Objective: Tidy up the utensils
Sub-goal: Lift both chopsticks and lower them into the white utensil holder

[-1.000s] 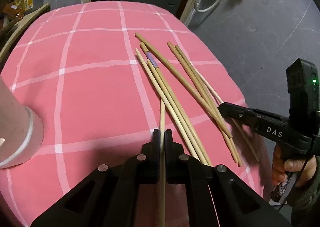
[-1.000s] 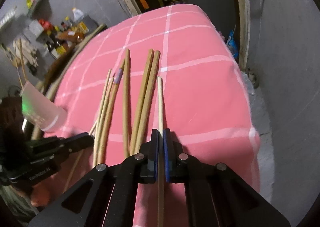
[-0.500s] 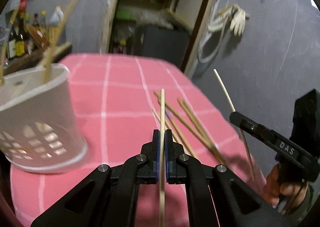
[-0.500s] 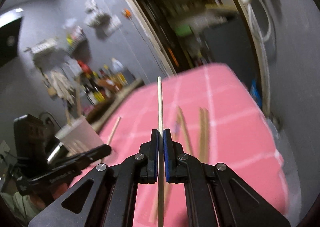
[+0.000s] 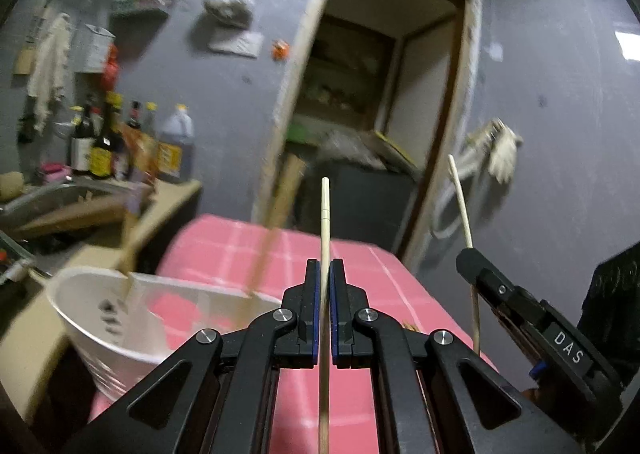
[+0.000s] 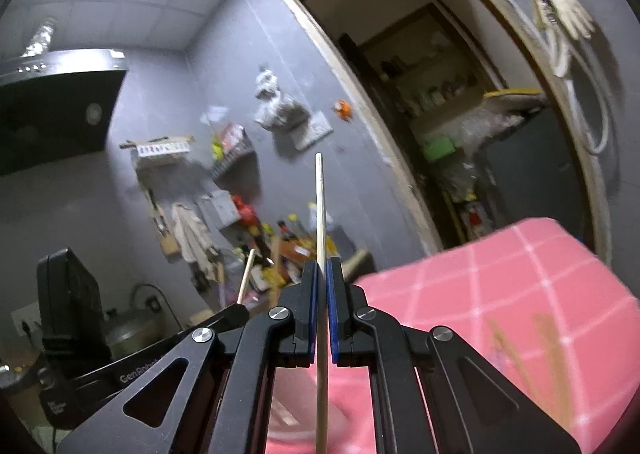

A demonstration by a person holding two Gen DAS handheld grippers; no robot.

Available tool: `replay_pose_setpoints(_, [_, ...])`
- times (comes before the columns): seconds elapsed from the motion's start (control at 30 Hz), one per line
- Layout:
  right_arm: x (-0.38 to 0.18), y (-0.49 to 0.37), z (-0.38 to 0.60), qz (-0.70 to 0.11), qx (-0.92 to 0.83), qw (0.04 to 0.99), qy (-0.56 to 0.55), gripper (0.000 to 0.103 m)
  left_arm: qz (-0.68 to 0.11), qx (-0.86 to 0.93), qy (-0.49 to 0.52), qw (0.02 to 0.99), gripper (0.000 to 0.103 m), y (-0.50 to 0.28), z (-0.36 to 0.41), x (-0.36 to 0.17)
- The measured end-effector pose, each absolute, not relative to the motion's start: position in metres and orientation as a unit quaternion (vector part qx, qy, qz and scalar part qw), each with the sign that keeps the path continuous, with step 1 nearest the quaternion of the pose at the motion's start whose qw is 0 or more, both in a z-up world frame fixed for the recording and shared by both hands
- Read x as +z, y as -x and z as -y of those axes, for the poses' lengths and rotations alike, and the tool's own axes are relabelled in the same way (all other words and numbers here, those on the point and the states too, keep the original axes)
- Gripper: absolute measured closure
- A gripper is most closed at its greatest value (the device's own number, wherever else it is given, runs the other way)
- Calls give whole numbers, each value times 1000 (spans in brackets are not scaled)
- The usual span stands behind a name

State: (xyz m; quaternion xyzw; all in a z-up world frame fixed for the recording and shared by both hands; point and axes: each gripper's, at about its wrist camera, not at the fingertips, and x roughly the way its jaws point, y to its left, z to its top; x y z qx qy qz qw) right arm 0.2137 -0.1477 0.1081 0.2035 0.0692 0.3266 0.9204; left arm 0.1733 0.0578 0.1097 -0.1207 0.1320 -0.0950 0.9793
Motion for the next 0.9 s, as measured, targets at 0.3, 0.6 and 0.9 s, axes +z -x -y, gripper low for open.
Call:
replay_pose_setpoints(0.3, [131, -242, 88, -26, 366, 905, -216, 100, -47, -17, 168, 984, 101, -182, -157, 138])
replay_pose_setpoints(0.6, [118, -264, 56, -10, 359, 910, -208, 100, -8, 35, 184, 982, 101, -201, -207, 131])
replay_pose_setpoints(0.9, [94, -273, 52, -34, 348, 915, -201, 100, -16, 63, 181, 981, 101, -208, -200, 104])
